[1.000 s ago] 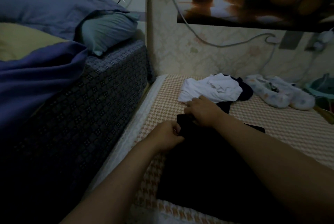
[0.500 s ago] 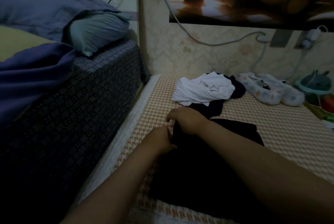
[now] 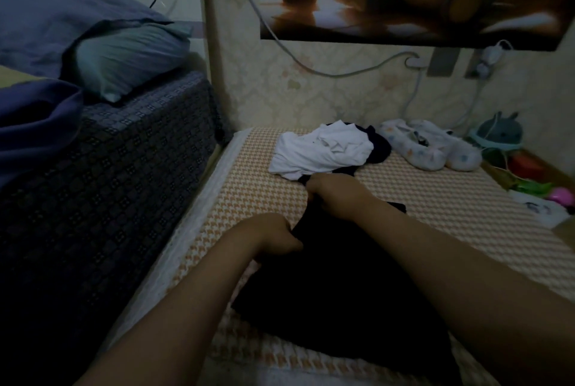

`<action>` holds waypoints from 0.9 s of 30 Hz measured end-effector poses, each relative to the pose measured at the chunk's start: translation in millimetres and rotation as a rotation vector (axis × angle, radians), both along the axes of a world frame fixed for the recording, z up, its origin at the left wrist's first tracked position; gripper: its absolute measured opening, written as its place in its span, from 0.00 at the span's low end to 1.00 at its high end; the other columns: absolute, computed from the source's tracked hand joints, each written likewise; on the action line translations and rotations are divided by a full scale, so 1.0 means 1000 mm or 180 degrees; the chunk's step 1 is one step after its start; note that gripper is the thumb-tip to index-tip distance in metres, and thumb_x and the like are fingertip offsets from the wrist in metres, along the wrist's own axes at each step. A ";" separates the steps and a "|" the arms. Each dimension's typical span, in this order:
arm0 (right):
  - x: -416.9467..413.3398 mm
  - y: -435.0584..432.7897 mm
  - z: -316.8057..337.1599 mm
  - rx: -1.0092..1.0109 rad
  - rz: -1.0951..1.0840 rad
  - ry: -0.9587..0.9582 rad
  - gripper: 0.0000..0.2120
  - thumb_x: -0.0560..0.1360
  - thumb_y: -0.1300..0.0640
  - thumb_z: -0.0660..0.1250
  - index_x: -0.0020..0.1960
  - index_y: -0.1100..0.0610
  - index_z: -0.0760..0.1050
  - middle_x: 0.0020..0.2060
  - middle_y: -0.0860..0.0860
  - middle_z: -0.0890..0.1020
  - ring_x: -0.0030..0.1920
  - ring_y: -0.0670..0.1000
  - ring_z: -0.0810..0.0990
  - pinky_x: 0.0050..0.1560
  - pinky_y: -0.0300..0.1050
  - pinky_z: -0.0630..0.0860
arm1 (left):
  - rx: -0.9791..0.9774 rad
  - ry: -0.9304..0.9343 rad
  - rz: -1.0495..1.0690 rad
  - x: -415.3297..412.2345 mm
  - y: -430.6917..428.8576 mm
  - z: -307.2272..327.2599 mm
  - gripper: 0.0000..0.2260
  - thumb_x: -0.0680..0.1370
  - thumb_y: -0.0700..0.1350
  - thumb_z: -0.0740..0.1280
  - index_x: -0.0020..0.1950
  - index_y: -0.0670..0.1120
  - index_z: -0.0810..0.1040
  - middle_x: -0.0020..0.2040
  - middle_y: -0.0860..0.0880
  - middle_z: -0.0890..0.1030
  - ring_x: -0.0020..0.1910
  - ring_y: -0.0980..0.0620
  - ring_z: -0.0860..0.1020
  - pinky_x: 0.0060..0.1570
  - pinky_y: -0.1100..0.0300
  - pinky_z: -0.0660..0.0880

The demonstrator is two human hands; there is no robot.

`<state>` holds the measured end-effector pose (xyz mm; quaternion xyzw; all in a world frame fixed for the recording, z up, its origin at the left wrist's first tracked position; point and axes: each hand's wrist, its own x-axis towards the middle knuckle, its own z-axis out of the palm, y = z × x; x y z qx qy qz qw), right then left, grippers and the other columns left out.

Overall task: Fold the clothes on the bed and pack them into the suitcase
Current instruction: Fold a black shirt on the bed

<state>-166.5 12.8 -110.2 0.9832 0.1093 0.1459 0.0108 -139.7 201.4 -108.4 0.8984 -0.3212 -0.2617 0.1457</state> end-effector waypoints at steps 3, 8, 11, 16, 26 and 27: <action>-0.035 -0.031 0.009 0.0040 -0.0607 0.0223 0.07 0.77 0.62 0.63 0.48 0.64 0.78 0.45 0.57 0.79 0.45 0.56 0.77 0.40 0.41 0.62 | -0.0192 0.0130 -0.0240 -0.019 -0.025 0.020 0.14 0.75 0.56 0.68 0.48 0.44 0.81 0.41 0.44 0.79 0.35 0.54 0.75 0.32 0.62 0.67; -0.096 -0.089 -0.011 0.0489 -0.0747 -0.0433 0.04 0.73 0.63 0.65 0.40 0.60 0.73 0.37 0.55 0.77 0.34 0.51 0.73 0.33 0.46 0.66 | -0.0343 0.0751 -0.0700 -0.066 -0.075 0.035 0.22 0.72 0.59 0.71 0.61 0.49 0.77 0.58 0.51 0.79 0.52 0.52 0.78 0.56 0.56 0.76; -0.121 -0.115 -0.032 0.0555 -0.0850 -0.0598 0.06 0.73 0.60 0.60 0.39 0.58 0.73 0.37 0.52 0.77 0.34 0.50 0.76 0.32 0.41 0.69 | -0.0014 0.0390 -0.1184 -0.101 -0.103 0.024 0.29 0.74 0.58 0.70 0.70 0.46 0.69 0.67 0.48 0.73 0.58 0.49 0.76 0.54 0.59 0.73; -0.138 -0.127 -0.062 0.0292 -0.1035 0.0249 0.07 0.73 0.59 0.62 0.44 0.55 0.78 0.42 0.51 0.80 0.40 0.53 0.78 0.41 0.47 0.72 | 0.0727 0.2118 -0.0935 -0.118 -0.115 0.008 0.22 0.79 0.63 0.59 0.63 0.48 0.72 0.48 0.46 0.80 0.38 0.45 0.82 0.41 0.55 0.78; -0.119 -0.097 -0.068 0.1073 -0.1552 0.0520 0.25 0.82 0.45 0.48 0.76 0.49 0.60 0.77 0.57 0.57 0.75 0.58 0.59 0.71 0.56 0.62 | -0.1056 -0.2309 -0.1653 -0.056 -0.121 -0.059 0.24 0.79 0.54 0.52 0.71 0.47 0.71 0.73 0.45 0.68 0.71 0.45 0.66 0.68 0.51 0.63; -0.117 -0.097 -0.070 0.1063 -0.1634 0.0767 0.25 0.82 0.43 0.48 0.78 0.47 0.54 0.78 0.55 0.52 0.77 0.56 0.52 0.74 0.57 0.57 | -0.0674 -0.2224 -0.1575 -0.052 -0.122 -0.065 0.27 0.80 0.58 0.49 0.77 0.49 0.61 0.78 0.49 0.58 0.77 0.48 0.55 0.73 0.49 0.55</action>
